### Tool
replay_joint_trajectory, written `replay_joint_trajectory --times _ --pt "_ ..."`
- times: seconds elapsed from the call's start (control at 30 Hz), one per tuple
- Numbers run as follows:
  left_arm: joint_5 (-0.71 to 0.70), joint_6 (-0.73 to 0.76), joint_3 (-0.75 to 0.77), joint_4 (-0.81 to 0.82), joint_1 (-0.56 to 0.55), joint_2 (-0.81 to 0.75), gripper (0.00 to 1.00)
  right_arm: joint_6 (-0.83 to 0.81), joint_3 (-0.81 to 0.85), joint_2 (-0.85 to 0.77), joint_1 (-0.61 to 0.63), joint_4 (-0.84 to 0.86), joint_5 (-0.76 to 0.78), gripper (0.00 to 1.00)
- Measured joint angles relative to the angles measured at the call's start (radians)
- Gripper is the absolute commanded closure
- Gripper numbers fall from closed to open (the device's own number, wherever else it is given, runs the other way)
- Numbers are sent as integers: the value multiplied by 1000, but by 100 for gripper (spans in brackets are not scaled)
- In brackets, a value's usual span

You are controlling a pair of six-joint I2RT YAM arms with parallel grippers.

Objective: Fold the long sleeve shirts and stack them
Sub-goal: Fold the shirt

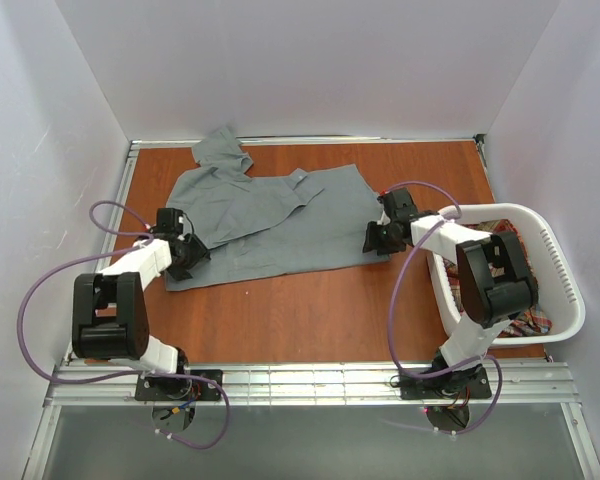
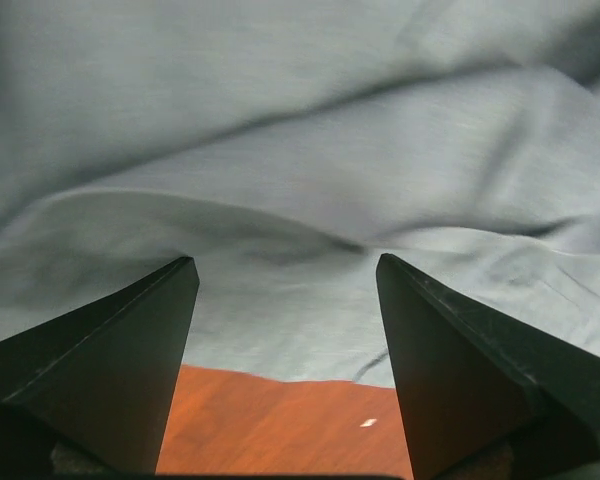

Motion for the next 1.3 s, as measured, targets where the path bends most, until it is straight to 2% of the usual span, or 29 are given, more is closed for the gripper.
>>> replay_joint_trajectory --times 0.17,0.3,0.4,0.47,0.53,0.6,0.77,0.9,0.97,1.1,1.3 --pt "-43 -3 -75 -72 97 -98 29 6 -142 -127 23 3 -21 55" --pt "-80 9 -106 -151 166 -172 28 1 -234 -234 57 -56 -34 52" --pt "-86 26 -103 -177 181 -221 20 -16 -260 -295 89 -156 -51 48" --pt "-69 48 -95 -183 172 -250 16 -32 -253 -330 107 -217 -59 41" --pt "-63 71 -66 -190 123 -277 14 -54 -198 -360 110 -295 -53 39" --pt "-59 94 -19 -184 21 -301 13 -74 -76 -365 97 -358 -29 36" --pt "-22 137 79 -93 -320 -330 12 -91 201 -315 17 -353 41 30" --pt "-2 142 86 -38 -488 -269 11 -62 279 -216 -45 -348 95 24" --pt "7 137 79 -16 -525 -200 11 -38 280 -154 -50 -350 117 23" --pt "9 121 32 8 -528 -114 11 13 272 -54 -48 -348 151 21" --pt "-18 71 -18 -9 -523 -67 11 89 264 -10 -46 -305 206 20"
